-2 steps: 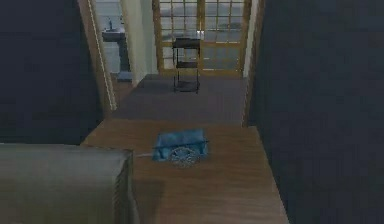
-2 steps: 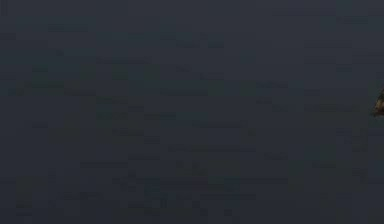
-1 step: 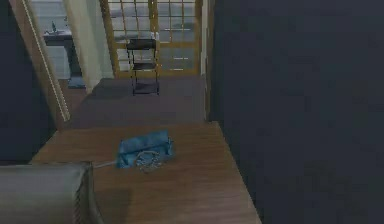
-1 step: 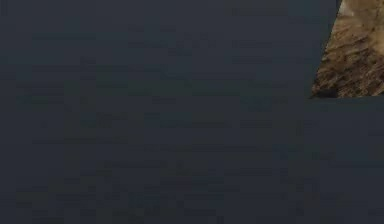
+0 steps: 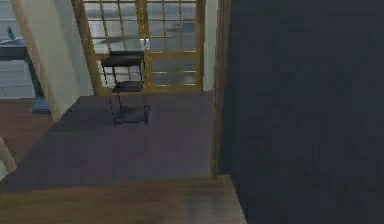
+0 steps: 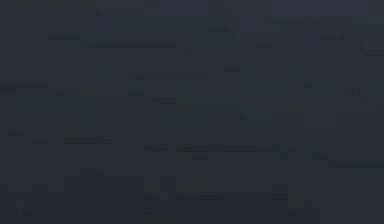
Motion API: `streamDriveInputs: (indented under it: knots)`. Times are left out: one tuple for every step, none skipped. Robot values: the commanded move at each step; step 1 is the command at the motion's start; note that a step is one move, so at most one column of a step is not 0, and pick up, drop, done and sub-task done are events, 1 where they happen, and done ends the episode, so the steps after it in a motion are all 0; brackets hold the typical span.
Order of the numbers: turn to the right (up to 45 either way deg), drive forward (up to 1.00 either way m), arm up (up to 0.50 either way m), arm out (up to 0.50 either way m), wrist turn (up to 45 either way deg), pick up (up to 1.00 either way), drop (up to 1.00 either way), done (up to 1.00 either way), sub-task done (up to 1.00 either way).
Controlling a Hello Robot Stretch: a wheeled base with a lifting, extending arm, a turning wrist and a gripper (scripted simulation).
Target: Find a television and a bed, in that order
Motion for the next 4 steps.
streamDriveInputs:
  knots:
    - [27.0, 0.00, 0.00, 0.00, 0.0, 0.00, 0.00, 0.00, 0.00]
    - [0.0, 0.05, 0.00, 0.00, 0.0, 0.00, 0.00, 0.00, 0.00]
    - [-45.0, 0.00, 0.00, 0.00, 0.0, 0.00, 0.00, 0.00, 0.00]
    - [-45.0, 0.00, 0.00, 0.00, 0.0, 0.00, 0.00, 0.00, 0.00]
